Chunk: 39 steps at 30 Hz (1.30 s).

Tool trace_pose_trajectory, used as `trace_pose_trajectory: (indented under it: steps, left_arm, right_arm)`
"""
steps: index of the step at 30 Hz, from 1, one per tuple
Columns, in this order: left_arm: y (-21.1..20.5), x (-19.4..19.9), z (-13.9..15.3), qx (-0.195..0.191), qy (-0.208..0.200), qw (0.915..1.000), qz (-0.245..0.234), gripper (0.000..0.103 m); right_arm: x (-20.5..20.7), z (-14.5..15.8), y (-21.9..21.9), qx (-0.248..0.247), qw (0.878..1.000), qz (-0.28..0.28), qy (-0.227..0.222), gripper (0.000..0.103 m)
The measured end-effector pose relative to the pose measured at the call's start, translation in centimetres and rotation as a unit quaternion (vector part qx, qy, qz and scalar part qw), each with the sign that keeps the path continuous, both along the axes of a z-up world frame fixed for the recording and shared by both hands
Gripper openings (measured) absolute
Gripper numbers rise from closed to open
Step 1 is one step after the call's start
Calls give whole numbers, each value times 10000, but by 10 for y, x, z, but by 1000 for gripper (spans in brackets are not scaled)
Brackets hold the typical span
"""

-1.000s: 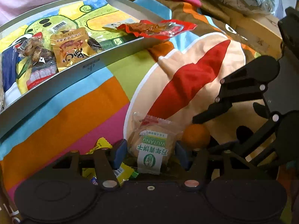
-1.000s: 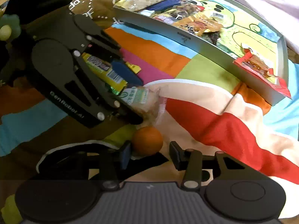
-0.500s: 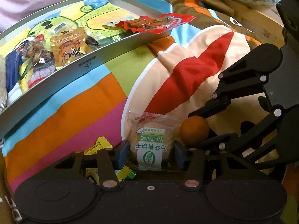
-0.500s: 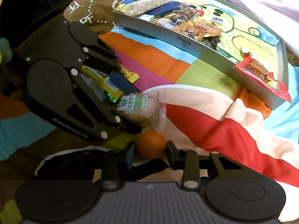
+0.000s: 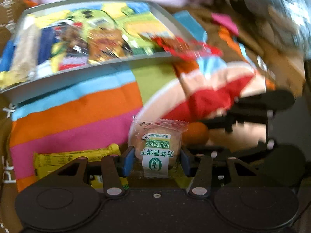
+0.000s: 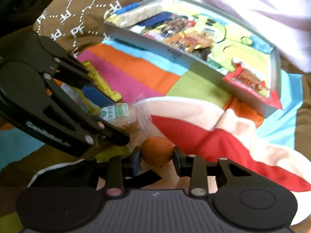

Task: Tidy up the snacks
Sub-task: 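Carry the cookie bag to the grey tray with the left tool while the right tool carries the orange, then lower the cookie bag into the tray with the left tool while the right tool lowers the orange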

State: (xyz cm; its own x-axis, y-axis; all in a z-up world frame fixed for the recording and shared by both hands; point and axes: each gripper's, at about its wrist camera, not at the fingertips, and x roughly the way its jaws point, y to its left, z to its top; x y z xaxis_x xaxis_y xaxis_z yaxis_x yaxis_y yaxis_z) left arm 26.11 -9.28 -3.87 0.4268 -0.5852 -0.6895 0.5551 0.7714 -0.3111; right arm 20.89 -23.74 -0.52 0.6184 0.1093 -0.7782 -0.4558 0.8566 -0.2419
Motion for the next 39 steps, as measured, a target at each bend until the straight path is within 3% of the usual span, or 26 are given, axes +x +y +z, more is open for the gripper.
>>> trace_pose_trajectory:
  steps: [3, 8, 11, 18, 22, 32, 39]
  left_arm:
    - [14, 6, 11, -418, -7, 9982, 441, 51]
    - [28, 12, 35, -627, -572, 9903, 1101, 51]
    - [33, 18, 47, -576, -944, 9806, 1618, 51]
    - [53, 45, 63, -573, -1334, 9551, 2581, 51]
    - [52, 54, 62, -431, -1558, 9516, 2615, 51]
    - [21, 74, 51, 292, -2011, 9524, 2271, 51]
    - [10, 85, 37, 300, -1894, 9593, 2072, 51]
  right_arm:
    - [-3, 4, 3, -80, 9992, -100, -389, 38]
    - [-8, 14, 7, -101, 9935, -180, -1121, 38]
    - [-10, 20, 10, -41, 9870, -234, -1590, 39]
    - [14, 30, 19, 142, 9649, -600, -2554, 39]
    - [34, 34, 22, 443, 9552, -773, -2821, 39]
    - [56, 13, 27, 375, 9594, -814, -2675, 39]
    - [65, 9, 28, 400, 9597, -870, -2642, 39]
